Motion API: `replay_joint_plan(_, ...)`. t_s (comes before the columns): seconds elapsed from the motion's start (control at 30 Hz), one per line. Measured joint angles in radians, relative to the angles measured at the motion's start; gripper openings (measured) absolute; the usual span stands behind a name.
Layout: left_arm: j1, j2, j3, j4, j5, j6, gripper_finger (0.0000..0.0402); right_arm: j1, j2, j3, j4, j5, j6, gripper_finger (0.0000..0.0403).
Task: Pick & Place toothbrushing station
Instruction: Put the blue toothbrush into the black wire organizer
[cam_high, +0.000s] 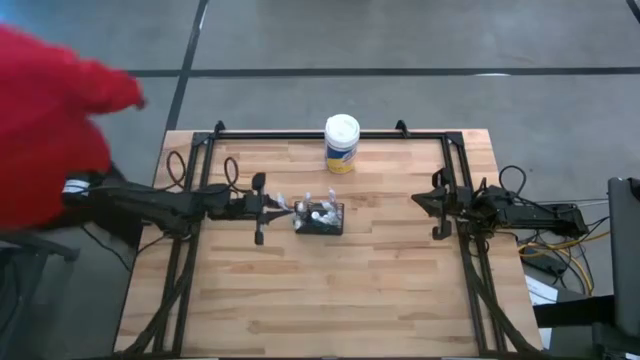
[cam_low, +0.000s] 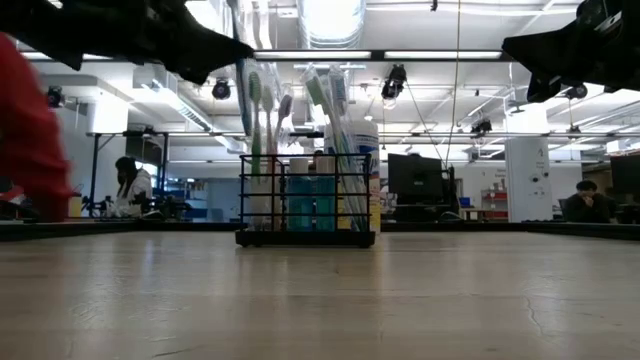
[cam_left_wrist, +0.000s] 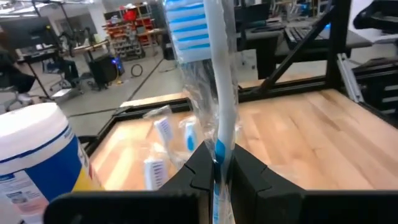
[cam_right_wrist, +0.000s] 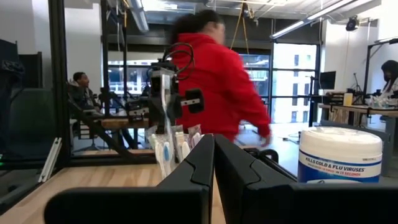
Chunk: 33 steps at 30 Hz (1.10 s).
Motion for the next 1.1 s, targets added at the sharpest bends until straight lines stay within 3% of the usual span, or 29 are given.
replay_joint_plan(1.1,0.036,0.389,-0.014,0.248,0.005,0.02,0.0025,0.0,0.001,0.0,0.0,-0.001,0.005,0.0008)
